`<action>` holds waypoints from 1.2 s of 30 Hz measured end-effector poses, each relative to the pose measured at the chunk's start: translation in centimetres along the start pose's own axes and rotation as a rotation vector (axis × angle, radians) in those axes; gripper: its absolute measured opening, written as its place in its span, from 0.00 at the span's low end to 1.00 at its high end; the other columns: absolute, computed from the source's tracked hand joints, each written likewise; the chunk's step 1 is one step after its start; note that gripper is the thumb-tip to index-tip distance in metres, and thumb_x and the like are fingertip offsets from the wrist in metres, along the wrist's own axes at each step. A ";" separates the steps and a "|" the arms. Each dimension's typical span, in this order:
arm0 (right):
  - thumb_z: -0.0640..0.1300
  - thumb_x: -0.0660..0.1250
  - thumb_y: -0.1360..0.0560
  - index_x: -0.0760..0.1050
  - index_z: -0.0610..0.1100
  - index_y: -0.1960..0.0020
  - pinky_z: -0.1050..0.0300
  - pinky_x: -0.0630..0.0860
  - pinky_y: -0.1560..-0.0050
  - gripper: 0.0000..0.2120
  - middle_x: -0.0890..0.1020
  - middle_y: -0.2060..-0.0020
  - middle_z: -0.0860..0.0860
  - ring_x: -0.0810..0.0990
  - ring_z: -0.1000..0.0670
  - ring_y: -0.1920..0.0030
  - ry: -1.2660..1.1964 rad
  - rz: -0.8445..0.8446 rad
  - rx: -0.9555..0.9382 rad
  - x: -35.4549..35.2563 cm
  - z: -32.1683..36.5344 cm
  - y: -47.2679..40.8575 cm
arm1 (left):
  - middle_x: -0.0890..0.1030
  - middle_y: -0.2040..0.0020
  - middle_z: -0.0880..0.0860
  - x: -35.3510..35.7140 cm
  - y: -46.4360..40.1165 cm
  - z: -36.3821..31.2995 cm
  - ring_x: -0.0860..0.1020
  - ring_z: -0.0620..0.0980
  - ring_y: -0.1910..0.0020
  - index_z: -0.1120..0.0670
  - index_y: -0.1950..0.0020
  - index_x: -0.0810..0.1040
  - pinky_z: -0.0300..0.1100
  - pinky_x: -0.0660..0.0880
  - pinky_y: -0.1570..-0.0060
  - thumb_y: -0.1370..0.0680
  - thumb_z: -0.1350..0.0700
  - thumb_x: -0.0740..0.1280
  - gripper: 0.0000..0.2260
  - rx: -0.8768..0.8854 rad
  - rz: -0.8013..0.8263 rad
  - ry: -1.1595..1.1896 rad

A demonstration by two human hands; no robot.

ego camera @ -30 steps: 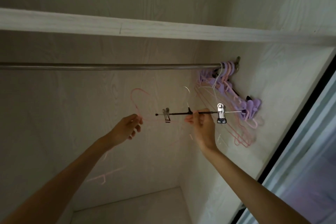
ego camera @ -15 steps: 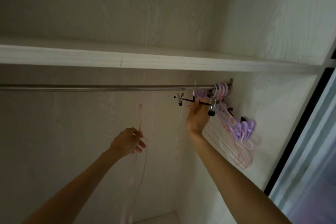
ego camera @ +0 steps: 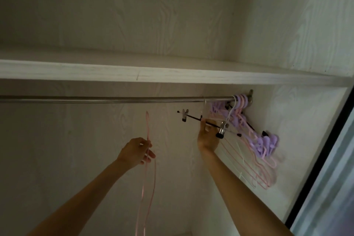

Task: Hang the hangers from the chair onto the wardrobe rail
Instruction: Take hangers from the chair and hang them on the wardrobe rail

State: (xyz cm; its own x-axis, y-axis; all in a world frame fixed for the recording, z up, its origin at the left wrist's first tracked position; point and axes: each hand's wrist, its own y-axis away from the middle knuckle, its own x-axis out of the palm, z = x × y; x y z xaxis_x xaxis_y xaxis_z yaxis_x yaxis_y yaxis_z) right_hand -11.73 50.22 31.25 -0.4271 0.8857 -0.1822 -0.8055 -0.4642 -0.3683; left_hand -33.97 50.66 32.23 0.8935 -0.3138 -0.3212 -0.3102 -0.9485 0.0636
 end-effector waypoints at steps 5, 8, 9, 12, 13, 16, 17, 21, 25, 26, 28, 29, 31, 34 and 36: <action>0.62 0.58 0.24 0.69 0.41 0.36 0.56 0.72 0.55 0.27 0.75 0.52 0.47 0.77 0.47 0.55 0.168 0.652 0.307 -2.2 -0.4 1.8 | 0.80 0.69 0.52 0.1 -0.1 -0.6 0.75 0.44 0.79 0.57 0.59 0.74 0.36 0.68 0.74 0.19 0.58 0.58 0.11 0.077 0.005 -0.001; 0.42 0.64 0.23 0.77 0.45 0.50 0.60 0.76 0.63 0.04 0.80 0.63 0.50 0.79 0.54 0.68 0.203 1.047 0.148 -5.6 1.3 3.3 | 0.80 0.66 0.53 0.3 -0.3 -0.8 0.76 0.47 0.76 0.55 0.60 0.74 0.37 0.68 0.72 0.19 0.58 0.59 0.10 0.088 0.029 -0.029; 0.39 0.65 0.24 0.79 0.48 0.56 0.58 0.77 0.62 0.06 0.81 0.66 0.52 0.79 0.55 0.69 0.170 1.015 -0.013 -6.7 2.1 3.2 | 0.80 0.66 0.52 0.4 -0.5 -0.8 0.76 0.48 0.75 0.54 0.60 0.74 0.38 0.68 0.72 0.19 0.58 0.60 0.10 0.095 0.038 -0.045; 0.35 0.65 0.25 0.80 0.47 0.52 0.50 0.78 0.52 0.09 0.83 0.60 0.51 0.81 0.51 0.60 0.209 0.601 -0.493 -8.9 5.5 0.2 | 0.80 0.67 0.51 0.5 -1.0 -0.9 0.76 0.50 0.73 0.53 0.60 0.74 0.38 0.68 0.71 0.19 0.57 0.60 0.10 0.103 0.064 -0.098; 0.36 0.64 0.25 0.79 0.44 0.46 0.51 0.77 0.50 0.10 0.83 0.54 0.49 0.81 0.49 0.54 0.308 0.493 -0.631 -9.0 6.7 -1.1 | 0.80 0.66 0.51 0.6 -1.1 -1.1 0.76 0.50 0.72 0.53 0.60 0.74 0.38 0.68 0.70 0.20 0.56 0.60 0.10 0.112 0.074 -0.116; 0.40 0.61 0.22 0.66 0.43 0.31 0.51 0.69 0.35 0.20 0.73 0.35 0.45 0.71 0.45 0.35 0.647 0.484 -0.914 -7.6 8.5 -4.2 | 0.81 0.65 0.50 1.3 -1.3 -1.4 0.77 0.49 0.71 0.52 0.59 0.74 0.39 0.70 0.70 0.20 0.55 0.60 0.09 0.130 0.104 -0.168; 0.41 0.60 0.22 0.62 0.44 0.28 0.50 0.65 0.32 0.22 0.69 0.31 0.46 0.68 0.45 0.32 0.743 0.513 -0.952 -6.9 8.7 -4.7 | 0.81 0.65 0.49 1.6 -1.3 -1.5 0.78 0.48 0.71 0.51 0.59 0.73 0.38 0.70 0.70 0.19 0.55 0.60 0.09 0.135 0.108 -0.192; 0.39 0.58 0.22 0.63 0.44 0.28 0.50 0.63 0.33 0.22 0.70 0.32 0.45 0.69 0.44 0.34 0.898 0.480 -1.038 -5.4 8.1 -6.1 | 0.81 0.64 0.46 2.8 -1.5 -1.3 0.78 0.47 0.71 0.51 0.56 0.73 0.38 0.71 0.69 0.19 0.54 0.59 0.07 0.160 0.128 -0.251; 0.38 0.66 0.27 0.72 0.43 0.36 0.49 0.67 0.40 0.20 0.78 0.42 0.45 0.75 0.42 0.42 0.931 0.395 -1.075 -5.9 7.5 -8.0 | 0.81 0.65 0.46 3.3 -1.4 -1.4 0.79 0.46 0.70 0.50 0.58 0.73 0.38 0.71 0.69 0.19 0.53 0.59 0.09 0.167 0.126 -0.253; 0.37 0.68 0.30 0.75 0.42 0.39 0.49 0.69 0.43 0.19 0.79 0.45 0.44 0.76 0.41 0.45 0.930 0.377 -1.059 -6.1 7.2 -8.5 | 0.81 0.65 0.45 3.5 -1.4 -1.5 0.79 0.46 0.70 0.50 0.57 0.74 0.38 0.71 0.70 0.19 0.53 0.59 0.09 0.168 0.123 -0.254; 0.36 0.69 0.33 0.77 0.39 0.45 0.49 0.71 0.49 0.16 0.81 0.50 0.42 0.78 0.39 0.49 0.945 0.317 -1.014 -6.9 6.7 -9.6 | 0.81 0.65 0.45 3.7 -1.4 -1.7 0.79 0.46 0.70 0.50 0.57 0.74 0.37 0.71 0.70 0.19 0.53 0.59 0.09 0.169 0.118 -0.262; 0.36 0.69 0.33 0.77 0.39 0.45 0.50 0.71 0.49 0.15 0.80 0.50 0.42 0.77 0.40 0.48 0.966 0.284 -0.977 -7.5 6.5 -10.1 | 0.81 0.65 0.44 3.8 -1.4 -1.8 0.79 0.45 0.70 0.49 0.58 0.73 0.37 0.71 0.69 0.19 0.53 0.58 0.09 0.174 0.117 -0.276; 0.35 0.67 0.31 0.76 0.39 0.42 0.49 0.68 0.45 0.17 0.79 0.46 0.42 0.75 0.41 0.43 1.011 0.247 -0.893 -8.6 5.7 -11.1 | 0.81 0.65 0.43 3.9 -1.4 -2.0 0.79 0.43 0.70 0.48 0.58 0.72 0.36 0.73 0.68 0.19 0.51 0.58 0.09 0.196 0.119 -0.315; 0.35 0.69 0.31 0.71 0.41 0.37 0.48 0.61 0.38 0.23 0.76 0.40 0.44 0.71 0.42 0.39 1.081 0.236 -0.824 -9.6 4.7 -12.2 | 0.80 0.65 0.42 4.2 -1.4 -2.4 0.79 0.43 0.69 0.47 0.58 0.72 0.37 0.74 0.66 0.19 0.51 0.58 0.09 0.212 0.124 -0.333; 0.38 0.68 0.29 0.70 0.42 0.35 0.47 0.59 0.36 0.22 0.74 0.38 0.44 0.69 0.43 0.37 1.088 0.266 -0.817 -9.9 4.8 -12.2 | 0.80 0.64 0.43 4.3 -1.5 -2.6 0.80 0.44 0.69 0.48 0.57 0.72 0.38 0.74 0.66 0.19 0.51 0.58 0.09 0.210 0.136 -0.320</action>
State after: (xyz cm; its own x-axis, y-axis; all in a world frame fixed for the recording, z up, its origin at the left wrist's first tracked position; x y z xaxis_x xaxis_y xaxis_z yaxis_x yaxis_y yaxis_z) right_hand 0.38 47.09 41.91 0.3075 0.5107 -0.8029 -0.1233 -0.8153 -0.5658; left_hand -28.80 50.61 33.18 0.7040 -0.3751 -0.6030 -0.5075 -0.8597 -0.0577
